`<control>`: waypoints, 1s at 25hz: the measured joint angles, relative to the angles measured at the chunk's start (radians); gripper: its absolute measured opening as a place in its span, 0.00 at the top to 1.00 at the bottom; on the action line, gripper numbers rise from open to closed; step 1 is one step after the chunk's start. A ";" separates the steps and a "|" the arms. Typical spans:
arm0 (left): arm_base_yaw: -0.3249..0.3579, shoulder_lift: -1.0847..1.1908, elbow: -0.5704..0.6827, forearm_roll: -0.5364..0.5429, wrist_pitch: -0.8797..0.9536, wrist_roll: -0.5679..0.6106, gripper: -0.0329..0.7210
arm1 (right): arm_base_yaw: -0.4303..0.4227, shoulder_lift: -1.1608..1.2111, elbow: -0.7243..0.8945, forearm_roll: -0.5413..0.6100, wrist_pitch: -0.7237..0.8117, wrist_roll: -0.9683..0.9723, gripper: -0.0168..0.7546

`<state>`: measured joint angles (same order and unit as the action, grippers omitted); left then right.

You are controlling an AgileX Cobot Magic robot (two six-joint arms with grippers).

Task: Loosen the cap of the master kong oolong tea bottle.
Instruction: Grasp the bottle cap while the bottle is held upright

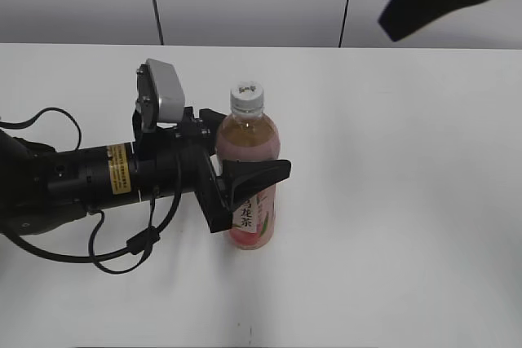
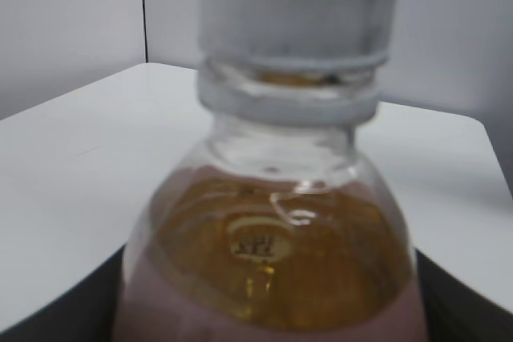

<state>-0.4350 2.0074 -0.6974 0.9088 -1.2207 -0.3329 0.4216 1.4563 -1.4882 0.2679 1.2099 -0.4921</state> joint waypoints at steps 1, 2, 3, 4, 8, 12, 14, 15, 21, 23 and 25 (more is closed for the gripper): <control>0.000 0.000 0.000 0.000 0.000 0.000 0.35 | 0.022 0.033 -0.038 -0.004 0.000 0.001 0.31; 0.000 0.000 0.000 0.000 0.000 0.000 0.35 | 0.045 0.070 -0.069 -0.012 0.000 0.003 0.31; 0.000 0.000 0.000 0.000 0.000 0.000 0.35 | 0.067 0.106 -0.105 -0.020 0.001 0.008 0.31; 0.000 0.000 0.000 0.000 0.000 0.000 0.35 | 0.084 0.138 -0.138 -0.029 0.003 0.015 0.31; 0.000 0.000 0.000 0.002 -0.001 0.000 0.35 | 0.149 0.245 -0.252 -0.052 0.003 0.072 0.31; 0.000 0.000 0.000 0.002 -0.001 0.000 0.35 | 0.198 0.318 -0.296 -0.088 0.005 0.175 0.31; 0.000 0.000 0.000 0.002 -0.001 0.000 0.35 | 0.211 0.334 -0.298 -0.102 0.007 0.236 0.31; 0.000 0.000 0.000 0.002 -0.001 0.000 0.35 | 0.217 0.337 -0.298 -0.107 0.008 0.263 0.31; 0.000 0.000 0.000 0.002 -0.001 0.000 0.35 | 0.283 0.339 -0.303 -0.115 0.010 0.391 0.31; 0.000 0.000 0.000 0.002 -0.001 0.000 0.35 | 0.315 0.339 -0.303 -0.114 0.010 0.425 0.31; 0.000 0.000 0.000 0.002 -0.001 0.000 0.35 | 0.339 0.339 -0.303 -0.125 0.010 0.465 0.31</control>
<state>-0.4350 2.0074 -0.6974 0.9107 -1.2219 -0.3329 0.7609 1.7957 -1.7908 0.1424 1.2204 -0.0273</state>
